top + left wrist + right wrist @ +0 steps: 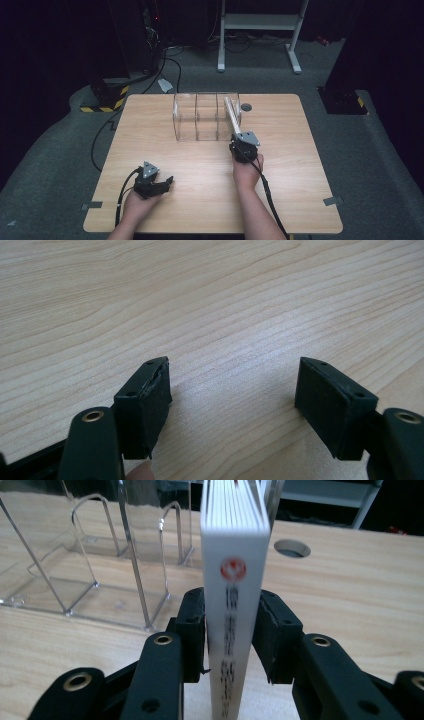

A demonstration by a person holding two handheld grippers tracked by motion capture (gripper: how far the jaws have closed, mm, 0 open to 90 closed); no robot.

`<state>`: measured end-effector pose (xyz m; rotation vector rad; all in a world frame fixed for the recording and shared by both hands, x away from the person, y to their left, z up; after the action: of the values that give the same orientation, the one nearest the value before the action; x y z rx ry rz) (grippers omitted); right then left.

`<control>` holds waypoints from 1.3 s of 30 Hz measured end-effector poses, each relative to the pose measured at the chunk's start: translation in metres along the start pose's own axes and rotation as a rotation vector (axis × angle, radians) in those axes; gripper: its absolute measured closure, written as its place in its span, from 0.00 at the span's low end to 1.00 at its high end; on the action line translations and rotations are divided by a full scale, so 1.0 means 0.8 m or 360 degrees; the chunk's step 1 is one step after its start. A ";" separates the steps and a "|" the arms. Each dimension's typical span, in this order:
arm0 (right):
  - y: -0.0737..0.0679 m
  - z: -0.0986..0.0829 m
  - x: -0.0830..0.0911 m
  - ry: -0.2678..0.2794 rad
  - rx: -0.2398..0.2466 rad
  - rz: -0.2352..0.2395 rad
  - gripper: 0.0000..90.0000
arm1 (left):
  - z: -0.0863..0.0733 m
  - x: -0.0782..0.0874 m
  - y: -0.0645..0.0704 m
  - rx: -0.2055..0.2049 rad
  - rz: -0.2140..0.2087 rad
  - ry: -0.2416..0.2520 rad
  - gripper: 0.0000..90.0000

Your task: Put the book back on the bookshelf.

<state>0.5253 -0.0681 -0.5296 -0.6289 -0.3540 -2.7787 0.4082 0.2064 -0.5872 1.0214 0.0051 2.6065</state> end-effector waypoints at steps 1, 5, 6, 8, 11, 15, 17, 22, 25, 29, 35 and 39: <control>0.000 -0.003 0.000 -0.0003 -0.0001 0.0003 0.74 | 0.000 0.000 0.000 0.0000 0.0000 0.0000 0.34; -0.003 -0.012 0.001 -0.0016 -0.0013 0.0031 0.73 | 0.000 0.000 0.000 0.0000 0.0000 0.0000 0.34; -0.005 -0.014 0.001 -0.0019 -0.0012 0.0038 0.72 | 0.000 0.000 0.000 0.0000 0.0000 0.0000 0.34; -0.007 -0.018 0.003 -0.0028 -0.0009 0.0050 0.71 | 0.000 0.000 0.000 -0.0001 0.0001 -0.0001 0.34; -0.008 -0.023 0.003 -0.0049 -0.0015 0.0065 0.71 | 0.000 0.000 0.000 -0.0001 0.0001 -0.0001 0.34; -0.008 -0.029 0.003 -0.0080 -0.0042 0.0082 0.73 | 0.000 0.000 0.001 -0.0002 -0.0004 0.0002 0.34; -0.008 -0.031 0.003 -0.0093 -0.0060 0.0084 0.77 | 0.000 0.000 0.001 -0.0002 -0.0005 0.0002 0.34; -0.010 -0.033 0.003 -0.0101 -0.0106 0.0087 0.79 | 0.000 0.000 0.001 0.0000 -0.0006 0.0002 0.34; -0.009 -0.033 0.003 -0.0100 -0.0172 0.0091 0.79 | 0.000 0.000 0.001 0.0002 -0.0007 0.0005 0.34; -0.010 -0.032 0.002 -0.0097 -0.0160 0.0076 0.79 | 0.000 0.000 0.001 0.0002 -0.0007 0.0005 0.34; -0.010 -0.031 0.001 -0.0097 -0.0178 0.0071 0.79 | 0.000 0.000 0.001 0.0001 -0.0007 0.0005 0.34; -0.010 -0.031 0.001 -0.0101 -0.0189 0.0080 0.79 | 0.000 0.000 0.001 0.0001 -0.0008 0.0004 0.34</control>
<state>0.5125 -0.0683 -0.5520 -0.7447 -0.1839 -2.7516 0.4079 0.2055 -0.5873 1.0167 0.0087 2.6036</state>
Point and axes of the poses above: each handheld gripper's, and its own axes: x roughly backward along the jaws, z roughly out of its top, y roughly to its right, the point moved 9 cm from there along -x, roughly forward along the jaws, and after that the axes turned 10 degrees about x, right-handed, at the moved point
